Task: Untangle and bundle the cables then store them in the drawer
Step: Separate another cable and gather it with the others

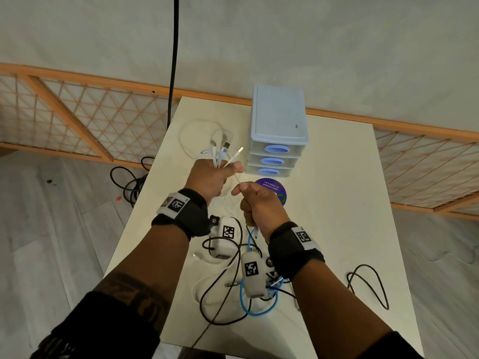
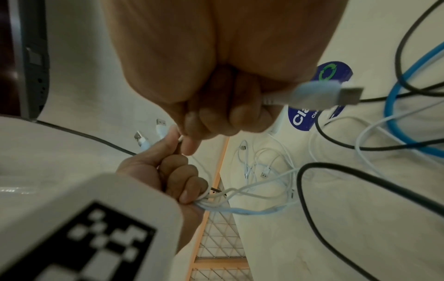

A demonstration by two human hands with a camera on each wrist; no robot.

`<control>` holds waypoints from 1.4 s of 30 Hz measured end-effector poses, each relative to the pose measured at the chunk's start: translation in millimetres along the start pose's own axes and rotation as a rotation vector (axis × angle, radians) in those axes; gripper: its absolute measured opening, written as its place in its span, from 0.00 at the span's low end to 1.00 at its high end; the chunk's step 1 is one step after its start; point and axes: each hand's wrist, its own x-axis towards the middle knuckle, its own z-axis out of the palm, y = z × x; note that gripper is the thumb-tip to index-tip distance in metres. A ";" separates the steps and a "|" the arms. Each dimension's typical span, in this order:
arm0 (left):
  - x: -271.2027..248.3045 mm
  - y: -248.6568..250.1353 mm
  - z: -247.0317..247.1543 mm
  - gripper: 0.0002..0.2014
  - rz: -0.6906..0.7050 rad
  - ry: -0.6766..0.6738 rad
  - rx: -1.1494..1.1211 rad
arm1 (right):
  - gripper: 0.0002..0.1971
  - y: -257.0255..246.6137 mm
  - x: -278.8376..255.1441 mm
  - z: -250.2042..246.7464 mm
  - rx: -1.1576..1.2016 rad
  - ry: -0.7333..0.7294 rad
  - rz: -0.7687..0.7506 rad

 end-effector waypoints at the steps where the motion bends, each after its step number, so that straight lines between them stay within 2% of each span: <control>1: 1.3 -0.4 0.4 0.10 0.017 0.038 0.026 | 0.15 0.3 3.1 0.0 -0.061 -0.001 -0.031; 4: 1.3 0.4 -2.0 0.13 0.068 0.076 0.153 | 0.14 4.4 17.9 -4.7 -0.453 0.073 -0.163; 7: 5.5 1.9 -10.7 0.17 0.094 0.230 0.174 | 0.11 -0.4 30.3 -6.1 -0.457 0.160 -0.070; 9: 8.0 1.2 -16.0 0.22 0.080 0.268 0.105 | 0.12 -7.7 40.0 -2.2 -0.401 0.182 -0.048; 12: 8.4 -1.0 -18.3 0.27 0.010 0.211 -0.082 | 0.13 -21.3 59.1 8.2 -0.306 0.194 -0.023; 15: 5.1 -5.1 -19.1 0.29 -0.036 0.144 -0.176 | 0.15 -38.7 80.8 13.8 -0.353 0.161 -0.056; 19: 6.0 -11.3 -23.5 0.30 -0.075 0.132 -0.206 | 0.33 -70.4 99.1 11.7 -0.617 -0.025 -0.138; 21: 8.9 -11.9 -24.8 0.30 -0.069 0.125 -0.235 | 0.35 -80.0 97.0 10.9 -0.722 0.052 -0.155; 23: 12.7 -11.7 -25.3 0.30 -0.070 0.112 -0.297 | 0.30 -78.4 84.5 10.5 -0.746 0.225 -0.168; 25: 16.1 -12.6 -25.3 0.32 -0.067 0.102 -0.343 | 0.20 -63.4 71.0 8.9 -0.701 0.298 -0.134; 26: 17.6 -13.4 -25.2 0.32 -0.062 0.094 -0.360 | 0.15 -52.9 65.7 8.4 -0.657 0.266 -0.084; 27: 18.9 -14.1 -24.4 0.32 -0.056 0.083 -0.374 | 0.14 -43.3 60.1 9.5 -0.590 0.186 -0.012; 30: 20.1 -16.2 -20.4 0.32 -0.045 0.053 -0.399 | 0.28 -25.2 48.2 19.1 -0.355 -0.204 0.281; 33: 20.1 -21.4 -18.2 0.31 -0.018 0.024 -0.376 | 0.39 -12.8 54.8 28.4 -0.133 -0.423 0.445; 35: 19.0 -24.6 -19.0 0.31 -0.013 -0.006 -0.356 | 0.39 -9.0 63.3 31.2 0.079 -0.464 0.511; 37: 18.0 -27.4 -19.5 0.31 -0.017 -0.028 -0.339 | 0.31 -7.2 71.0 33.7 0.224 -0.440 0.536; 39: 16.5 -29.3 -18.9 0.32 -0.036 -0.028 -0.342 | 0.21 -9.5 75.3 40.1 0.248 -0.378 0.523; 42: 17.1 -36.9 -17.6 0.31 -0.057 -0.007 -0.335 | 0.15 -18.9 87.5 48.6 0.188 -0.307 0.504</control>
